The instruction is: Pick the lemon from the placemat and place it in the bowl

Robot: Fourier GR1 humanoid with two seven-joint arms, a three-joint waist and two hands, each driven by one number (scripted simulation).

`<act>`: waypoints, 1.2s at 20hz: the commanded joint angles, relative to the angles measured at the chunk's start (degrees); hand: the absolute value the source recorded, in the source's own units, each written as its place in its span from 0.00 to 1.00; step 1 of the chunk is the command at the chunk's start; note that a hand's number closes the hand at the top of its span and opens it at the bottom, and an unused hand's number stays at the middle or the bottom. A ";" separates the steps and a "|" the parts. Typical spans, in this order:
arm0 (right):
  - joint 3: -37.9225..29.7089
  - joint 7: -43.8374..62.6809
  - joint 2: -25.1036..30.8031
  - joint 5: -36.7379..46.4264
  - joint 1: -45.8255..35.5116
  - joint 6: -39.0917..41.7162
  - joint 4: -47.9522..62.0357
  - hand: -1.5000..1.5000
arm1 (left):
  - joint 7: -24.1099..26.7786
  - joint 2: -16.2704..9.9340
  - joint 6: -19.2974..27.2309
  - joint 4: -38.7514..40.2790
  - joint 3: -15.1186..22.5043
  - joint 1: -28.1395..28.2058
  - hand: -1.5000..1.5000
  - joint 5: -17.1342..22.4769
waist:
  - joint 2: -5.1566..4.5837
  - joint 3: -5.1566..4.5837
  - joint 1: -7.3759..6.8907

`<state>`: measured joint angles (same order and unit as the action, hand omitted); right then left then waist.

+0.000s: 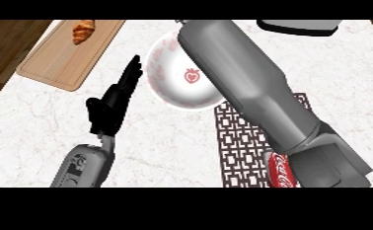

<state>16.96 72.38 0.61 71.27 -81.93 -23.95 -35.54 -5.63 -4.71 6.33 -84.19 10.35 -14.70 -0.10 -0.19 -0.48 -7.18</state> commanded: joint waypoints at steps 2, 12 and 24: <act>-0.87 12.88 -0.58 -0.24 -1.24 3.99 3.64 1.00 | 1.76 -0.58 -0.18 0.29 -0.42 2.04 0.50 -0.04 | 0.42 0.08 0.55; -1.00 12.84 -0.57 -0.47 7.77 -0.20 6.83 1.00 | 1.12 -0.85 0.53 0.29 -2.42 1.00 0.50 0.53 | 0.44 0.30 3.22; 5.54 9.09 -0.57 -12.81 20.72 -18.18 -7.91 0.00 | 0.45 -1.06 -0.59 -0.39 -2.42 1.01 0.50 1.08 | 0.26 0.45 2.45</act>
<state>18.46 68.51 0.71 59.52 -62.51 -32.08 -39.28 -5.18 -5.96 5.67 -84.22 7.82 -13.54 1.10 0.10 -0.03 -4.85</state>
